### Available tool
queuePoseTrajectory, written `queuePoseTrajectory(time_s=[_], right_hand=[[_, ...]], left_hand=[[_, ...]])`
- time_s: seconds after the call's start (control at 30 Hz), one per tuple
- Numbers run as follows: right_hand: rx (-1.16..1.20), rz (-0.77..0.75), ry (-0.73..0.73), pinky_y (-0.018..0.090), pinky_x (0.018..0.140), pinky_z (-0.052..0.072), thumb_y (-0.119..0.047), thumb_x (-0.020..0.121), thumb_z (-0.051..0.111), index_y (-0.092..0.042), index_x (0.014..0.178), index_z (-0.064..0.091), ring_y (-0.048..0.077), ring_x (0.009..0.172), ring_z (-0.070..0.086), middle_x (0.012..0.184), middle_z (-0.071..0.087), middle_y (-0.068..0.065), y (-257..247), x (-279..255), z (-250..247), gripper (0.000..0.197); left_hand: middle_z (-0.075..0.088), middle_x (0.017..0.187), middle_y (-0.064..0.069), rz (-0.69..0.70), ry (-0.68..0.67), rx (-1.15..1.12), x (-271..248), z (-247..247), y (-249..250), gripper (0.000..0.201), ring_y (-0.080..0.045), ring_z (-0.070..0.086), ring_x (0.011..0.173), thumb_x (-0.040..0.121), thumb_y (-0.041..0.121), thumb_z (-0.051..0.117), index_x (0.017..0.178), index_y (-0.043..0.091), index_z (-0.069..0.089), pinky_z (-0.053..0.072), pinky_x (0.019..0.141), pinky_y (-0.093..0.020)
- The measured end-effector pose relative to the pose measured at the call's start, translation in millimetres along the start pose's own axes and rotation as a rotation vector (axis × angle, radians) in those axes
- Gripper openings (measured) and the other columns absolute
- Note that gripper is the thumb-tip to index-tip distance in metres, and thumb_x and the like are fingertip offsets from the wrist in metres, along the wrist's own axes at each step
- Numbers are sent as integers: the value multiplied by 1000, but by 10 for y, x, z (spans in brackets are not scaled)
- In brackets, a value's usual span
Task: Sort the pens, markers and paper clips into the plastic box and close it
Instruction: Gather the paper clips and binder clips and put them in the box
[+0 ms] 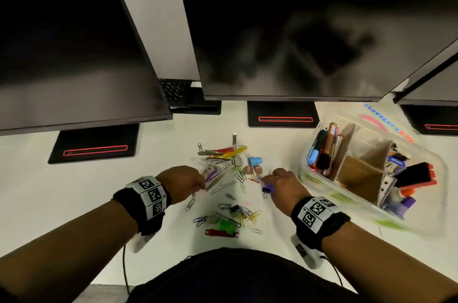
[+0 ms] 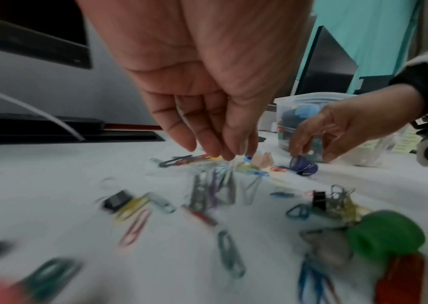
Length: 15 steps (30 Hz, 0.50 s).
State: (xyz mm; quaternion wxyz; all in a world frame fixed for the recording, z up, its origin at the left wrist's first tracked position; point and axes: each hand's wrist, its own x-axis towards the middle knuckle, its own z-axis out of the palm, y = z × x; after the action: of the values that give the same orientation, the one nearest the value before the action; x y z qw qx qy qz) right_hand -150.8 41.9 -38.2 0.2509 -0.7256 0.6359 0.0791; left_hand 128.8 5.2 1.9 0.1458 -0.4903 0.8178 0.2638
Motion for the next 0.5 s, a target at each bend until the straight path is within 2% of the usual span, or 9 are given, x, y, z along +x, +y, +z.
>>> queuePoseTrajectory(time_s=[0.2, 0.3, 0.4, 0.5], right_hand=[[138, 92, 7, 27, 93, 43, -5, 90, 47, -17, 128, 56, 32, 106, 56, 116, 50, 14, -78, 99, 88, 41], [187, 70, 11, 21, 89, 39, -5, 89, 50, -17, 125, 59, 29, 107, 56, 119, 52, 13, -242, 144, 137, 39], [214, 8, -3, 20, 94, 36, -6, 87, 54, -14, 120, 61, 28, 115, 52, 128, 51, 12, -424, 197, 156, 35], [222, -50, -27, 21, 90, 36, -6, 84, 55, -12, 115, 64, 27, 114, 52, 123, 56, 10, -566, 240, 120, 32]], left_hand=[[56, 128, 6, -131, 77, -45, -156, 177, -526, 29, -14, 44, 124, 94, 19, 49, 118, 29, 60, 32, 105, -23], [51, 131, 6, -154, 84, -56, -208, 242, -677, 33, -16, 40, 126, 90, 14, 52, 121, 26, 57, 32, 105, -25], [50, 130, 6, -192, 138, -116, -259, 256, -797, 36, -16, 41, 124, 89, 14, 54, 122, 28, 56, 35, 106, -27], [54, 127, 2, -221, 201, -140, -312, 238, -909, 33, -18, 47, 120, 92, 13, 52, 121, 25, 58, 38, 104, -27]])
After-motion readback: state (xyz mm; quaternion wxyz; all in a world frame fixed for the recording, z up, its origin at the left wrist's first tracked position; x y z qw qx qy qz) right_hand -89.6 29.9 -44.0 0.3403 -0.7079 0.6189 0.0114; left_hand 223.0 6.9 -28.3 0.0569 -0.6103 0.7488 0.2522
